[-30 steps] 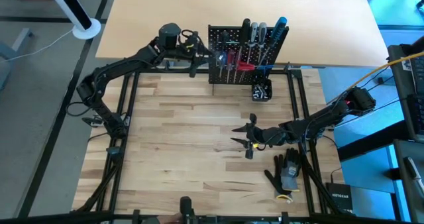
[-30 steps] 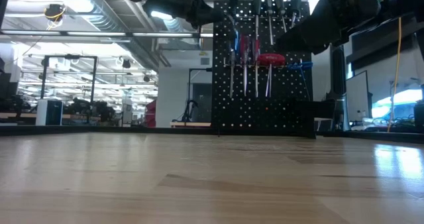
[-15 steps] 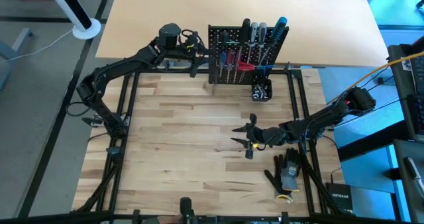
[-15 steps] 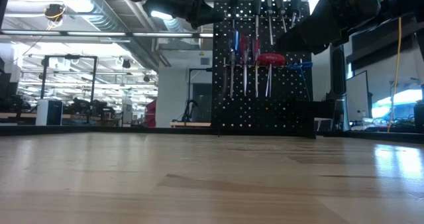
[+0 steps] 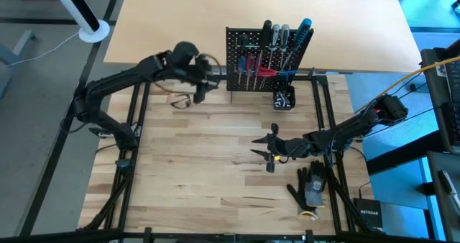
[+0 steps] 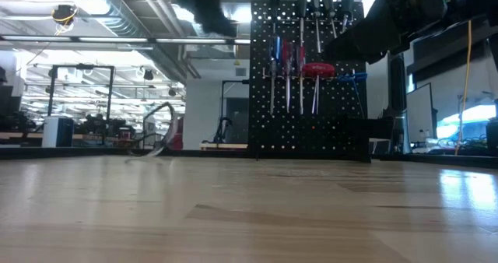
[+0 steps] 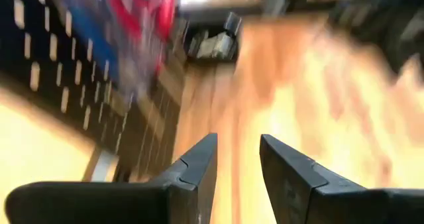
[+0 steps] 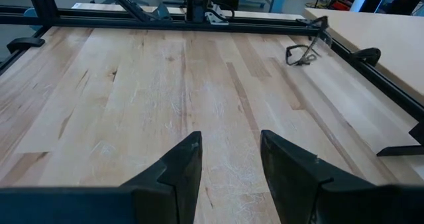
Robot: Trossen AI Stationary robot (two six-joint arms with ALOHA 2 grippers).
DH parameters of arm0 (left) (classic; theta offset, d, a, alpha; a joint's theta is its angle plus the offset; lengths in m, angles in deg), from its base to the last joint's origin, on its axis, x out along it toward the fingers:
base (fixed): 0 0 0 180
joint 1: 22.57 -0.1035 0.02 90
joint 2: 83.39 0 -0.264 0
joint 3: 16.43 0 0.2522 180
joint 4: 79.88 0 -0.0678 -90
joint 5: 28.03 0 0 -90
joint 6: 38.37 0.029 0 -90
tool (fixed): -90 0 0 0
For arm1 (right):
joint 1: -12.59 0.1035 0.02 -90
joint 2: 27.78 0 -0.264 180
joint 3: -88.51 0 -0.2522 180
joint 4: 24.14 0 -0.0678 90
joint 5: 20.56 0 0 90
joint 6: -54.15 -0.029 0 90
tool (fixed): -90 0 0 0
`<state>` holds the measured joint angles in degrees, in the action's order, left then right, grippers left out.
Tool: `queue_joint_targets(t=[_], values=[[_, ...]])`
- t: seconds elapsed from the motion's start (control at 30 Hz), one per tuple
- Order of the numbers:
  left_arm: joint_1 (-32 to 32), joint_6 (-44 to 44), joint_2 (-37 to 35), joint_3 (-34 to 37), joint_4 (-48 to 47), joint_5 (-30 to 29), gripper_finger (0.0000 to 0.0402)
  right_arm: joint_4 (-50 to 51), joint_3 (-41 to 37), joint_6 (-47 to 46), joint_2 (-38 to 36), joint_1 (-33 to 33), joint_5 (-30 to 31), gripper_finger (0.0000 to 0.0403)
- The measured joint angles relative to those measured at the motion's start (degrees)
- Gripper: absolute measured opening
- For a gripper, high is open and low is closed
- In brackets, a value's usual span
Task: Hang tools onto peg board
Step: Hang the black safety glasses on the peg board
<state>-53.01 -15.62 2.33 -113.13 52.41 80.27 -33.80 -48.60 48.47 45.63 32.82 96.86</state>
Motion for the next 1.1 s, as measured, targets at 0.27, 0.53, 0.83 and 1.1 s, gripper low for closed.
queue_joint_targets(t=[0.27, 0.53, 0.83, 1.1], values=[[6.2, -9.5, -6.8, 5.3, -18.0, -20.4, 0.0104, 0.0, 0.0, 0.0, 0.0, 0.0, 0.0, 0.0156], [7.1, -11.5, -10.6, 23.1, -8.3, -25.6, 0.0104, 0.0, 0.0, 0.3, 0.0, 0.0, 0.6, 0.0156], [2.6, -8.8, -6.5, 32.6, 1.2, -28.5, 0.0104, 0.0, 0.0, 1.3, 0.0, -0.2, 1.3, 0.0156], [0.6, -7.3, -3.6, 34.1, 1.6, -28.5, 0.0104, -0.2, 0.0, 1.3, 1.9, -0.5, 1.7, 0.0156]])
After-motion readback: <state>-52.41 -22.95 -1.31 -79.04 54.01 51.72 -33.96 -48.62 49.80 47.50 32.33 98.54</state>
